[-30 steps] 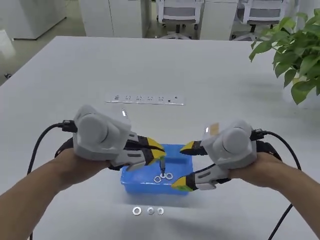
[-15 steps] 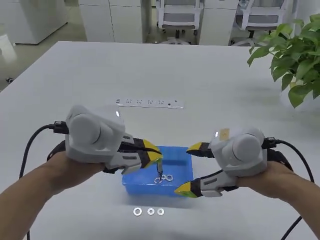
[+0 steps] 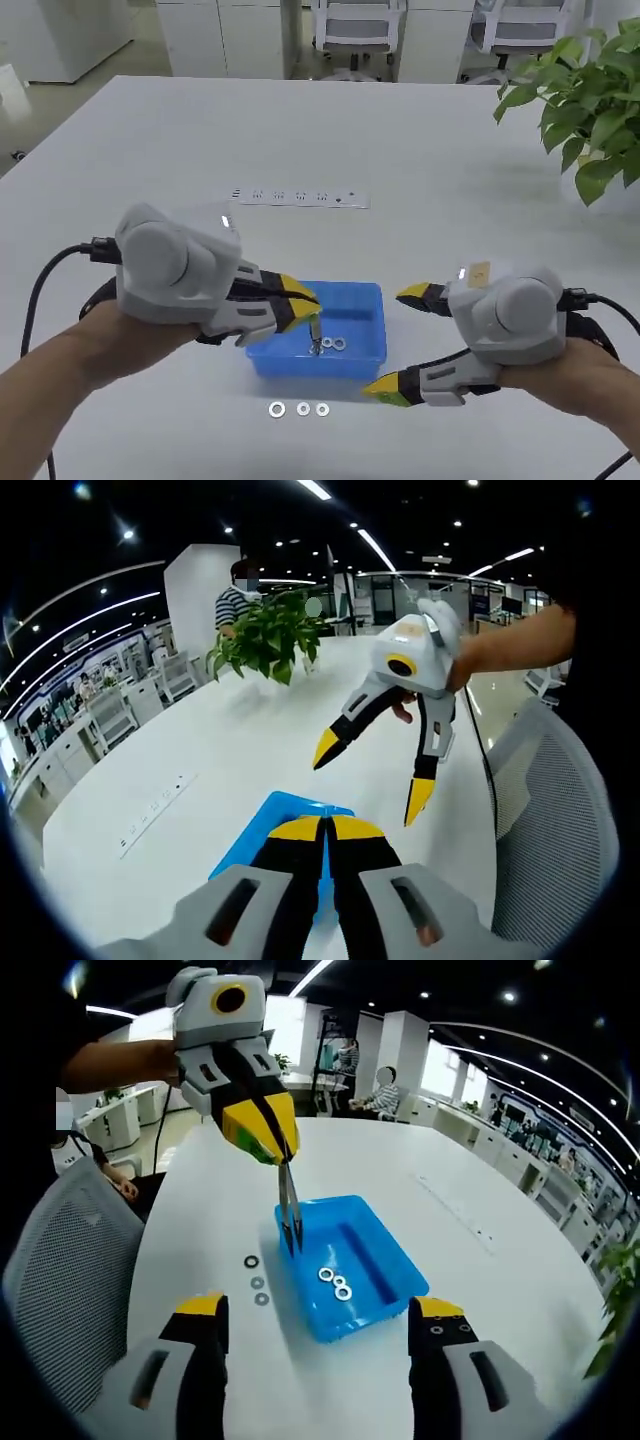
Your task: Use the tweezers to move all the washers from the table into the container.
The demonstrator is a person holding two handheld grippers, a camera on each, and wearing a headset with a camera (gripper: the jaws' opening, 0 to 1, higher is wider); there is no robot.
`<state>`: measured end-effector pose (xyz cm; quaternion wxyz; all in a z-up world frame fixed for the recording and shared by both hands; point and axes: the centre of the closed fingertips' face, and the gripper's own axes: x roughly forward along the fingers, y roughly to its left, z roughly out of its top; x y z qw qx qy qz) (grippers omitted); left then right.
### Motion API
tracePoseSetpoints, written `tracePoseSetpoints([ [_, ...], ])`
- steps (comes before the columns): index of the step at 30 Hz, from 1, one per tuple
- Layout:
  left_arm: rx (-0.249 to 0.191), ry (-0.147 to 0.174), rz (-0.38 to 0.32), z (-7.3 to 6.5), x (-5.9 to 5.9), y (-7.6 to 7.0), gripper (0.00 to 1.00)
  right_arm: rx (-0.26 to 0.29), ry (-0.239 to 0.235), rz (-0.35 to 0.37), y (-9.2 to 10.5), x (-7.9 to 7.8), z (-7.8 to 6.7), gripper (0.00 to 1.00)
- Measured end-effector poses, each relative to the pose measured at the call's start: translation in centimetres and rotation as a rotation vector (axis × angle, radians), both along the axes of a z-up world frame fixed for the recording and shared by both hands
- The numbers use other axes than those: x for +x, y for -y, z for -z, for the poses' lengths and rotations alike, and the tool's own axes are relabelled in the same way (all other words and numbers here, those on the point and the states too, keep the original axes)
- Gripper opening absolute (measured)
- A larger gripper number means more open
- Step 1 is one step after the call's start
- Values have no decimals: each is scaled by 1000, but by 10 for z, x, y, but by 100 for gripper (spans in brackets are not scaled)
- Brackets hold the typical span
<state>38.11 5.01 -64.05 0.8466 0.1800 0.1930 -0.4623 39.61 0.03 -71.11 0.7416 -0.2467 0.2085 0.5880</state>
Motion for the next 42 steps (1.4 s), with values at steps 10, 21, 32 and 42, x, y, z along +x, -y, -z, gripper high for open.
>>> tracePoseSetpoints([
  [10,-4,-12,26,5,-16,7,5,29,-7,27,6,-10,-2,84],
  [21,3,-38,41,25,-24,8,5,35,-27,42,10,-20,4,96],
  [32,8,-69,58,43,-26,13,5,36,-68,65,15,-25,12,100],
  [42,14,-82,59,54,-27,15,5,16,-79,56,17,-31,18,100],
])
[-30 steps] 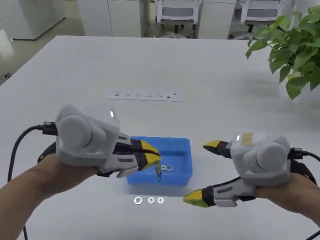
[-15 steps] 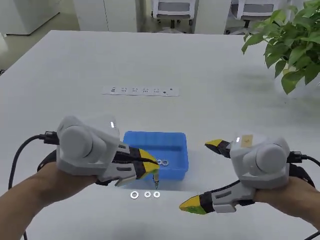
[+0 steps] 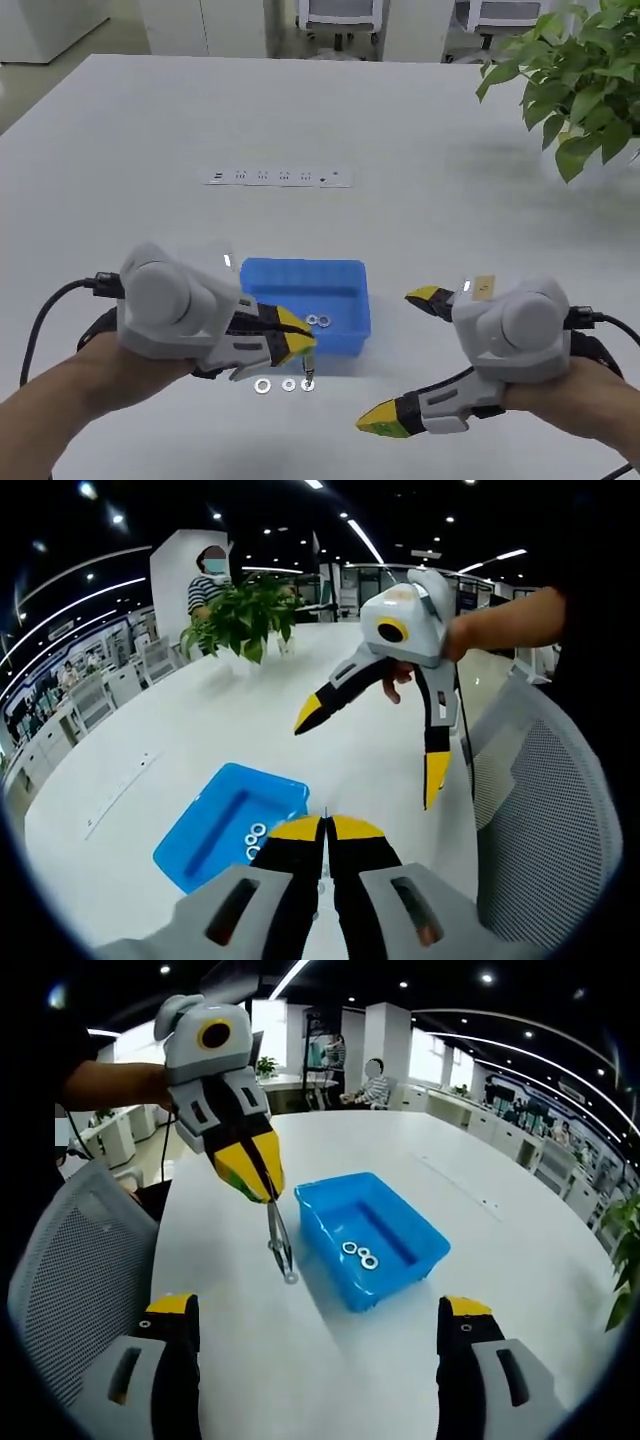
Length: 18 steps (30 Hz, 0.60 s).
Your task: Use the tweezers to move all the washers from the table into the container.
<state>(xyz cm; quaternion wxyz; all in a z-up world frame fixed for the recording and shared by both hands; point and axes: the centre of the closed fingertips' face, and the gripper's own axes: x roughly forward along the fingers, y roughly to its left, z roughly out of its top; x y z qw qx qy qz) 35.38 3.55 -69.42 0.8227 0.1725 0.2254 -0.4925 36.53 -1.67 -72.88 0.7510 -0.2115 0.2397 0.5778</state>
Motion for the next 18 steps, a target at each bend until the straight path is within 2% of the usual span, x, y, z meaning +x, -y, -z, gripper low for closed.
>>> tracePoseSetpoints([
  [8,12,-10,4,8,-2,0,5,-5,-5,-3,0,-1,2,100],
  [13,6,-5,5,7,-2,0,5,-7,-8,-16,-1,-3,4,100],
  [18,21,-7,49,8,-6,1,5,-1,-7,-54,-7,-9,5,96],
])
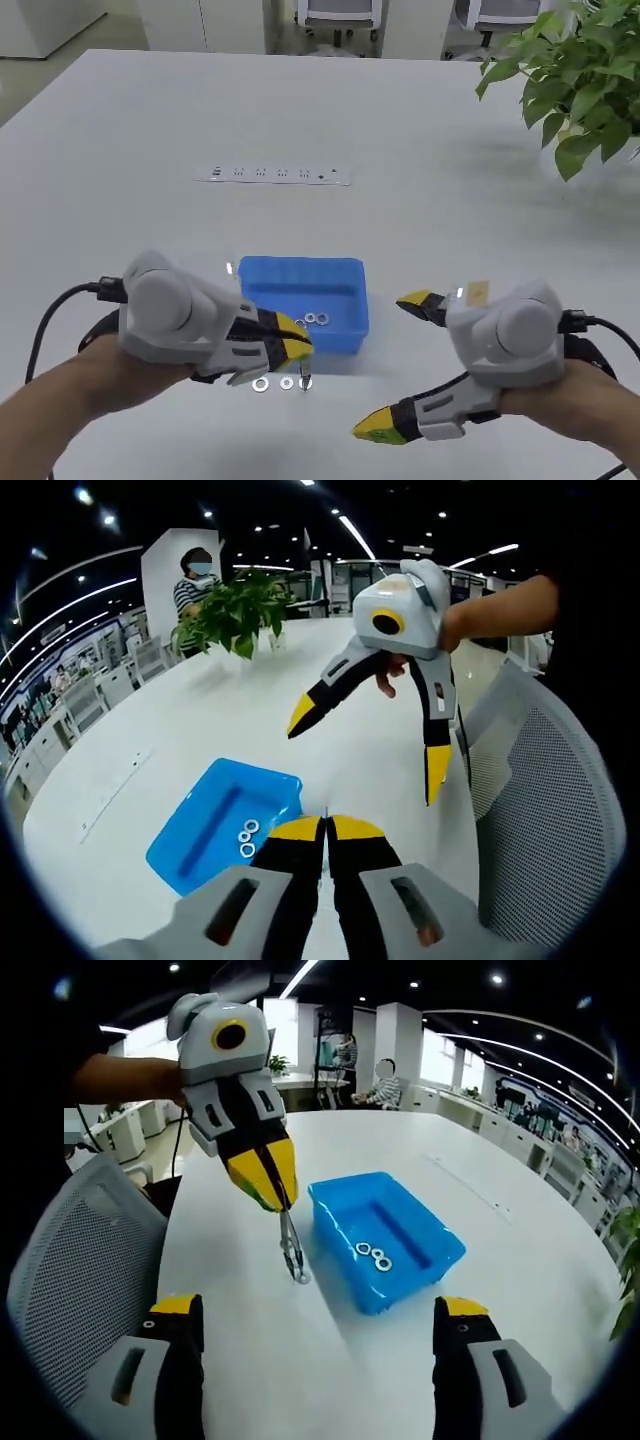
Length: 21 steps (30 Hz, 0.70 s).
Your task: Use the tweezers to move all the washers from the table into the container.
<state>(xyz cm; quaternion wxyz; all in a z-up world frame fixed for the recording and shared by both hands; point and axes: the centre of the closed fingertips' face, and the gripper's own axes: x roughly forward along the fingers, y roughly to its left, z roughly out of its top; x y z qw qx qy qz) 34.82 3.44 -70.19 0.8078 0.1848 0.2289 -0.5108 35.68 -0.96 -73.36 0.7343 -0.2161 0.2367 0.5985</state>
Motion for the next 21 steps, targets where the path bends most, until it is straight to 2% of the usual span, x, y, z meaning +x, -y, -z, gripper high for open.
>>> tracePoseSetpoints([
  [10,30,-8,70,1,-5,1,5,10,12,-102,-17,-8,2,79],
  [16,60,-5,96,1,-6,1,5,3,22,-154,-29,-11,5,70],
  [21,67,-10,105,1,-7,0,5,-9,28,-195,-37,-12,10,63],
])
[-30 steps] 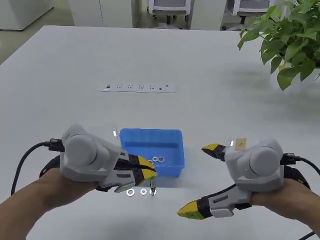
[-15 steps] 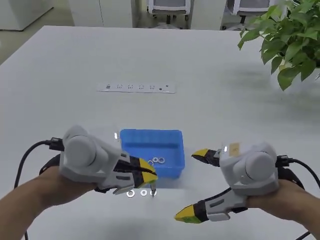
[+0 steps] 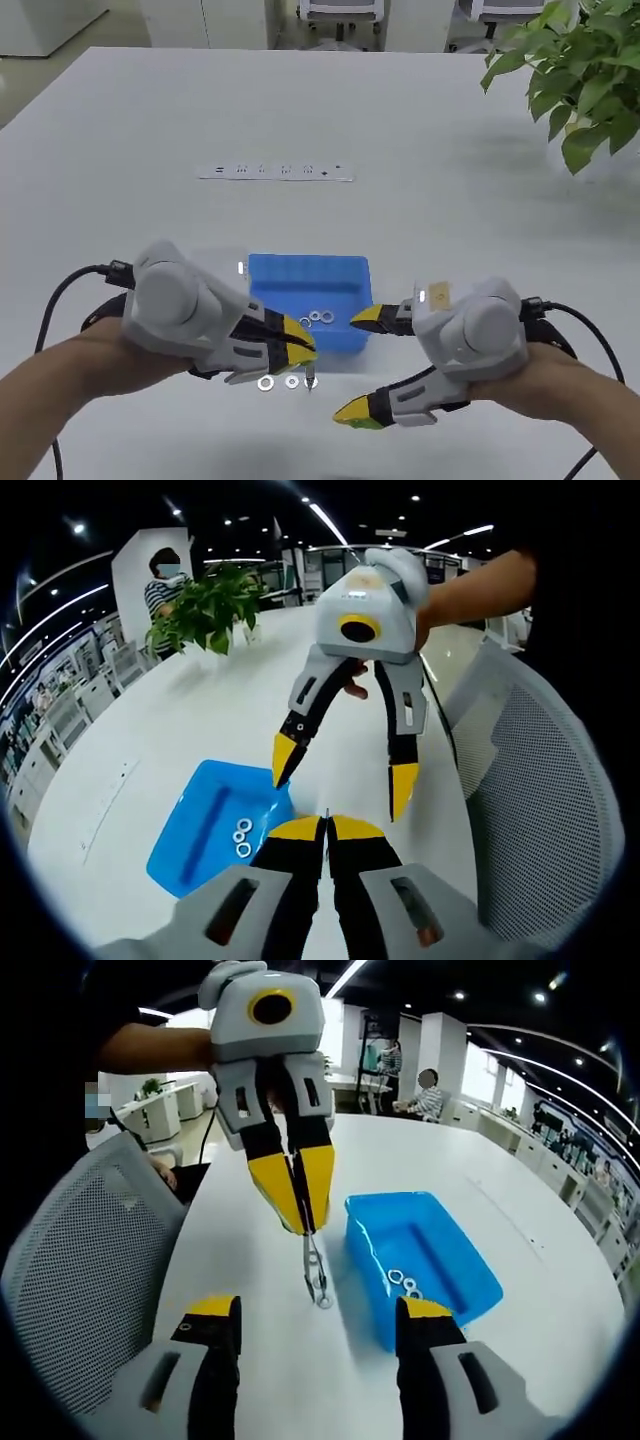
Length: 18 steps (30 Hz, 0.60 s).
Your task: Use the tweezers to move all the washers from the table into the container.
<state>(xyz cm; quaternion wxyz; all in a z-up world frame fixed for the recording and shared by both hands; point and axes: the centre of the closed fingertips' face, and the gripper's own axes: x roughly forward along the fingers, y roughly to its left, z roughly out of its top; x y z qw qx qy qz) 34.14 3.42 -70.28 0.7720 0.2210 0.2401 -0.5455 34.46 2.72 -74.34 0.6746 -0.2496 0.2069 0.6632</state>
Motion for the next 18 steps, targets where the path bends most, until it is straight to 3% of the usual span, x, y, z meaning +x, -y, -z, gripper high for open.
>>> tracePoseSetpoints([
  [6,6,-3,7,0,-1,-2,5,-34,29,-72,-9,-4,7,53],
  [18,25,-3,30,1,-5,-6,5,-50,43,-136,-27,-6,15,41],
])
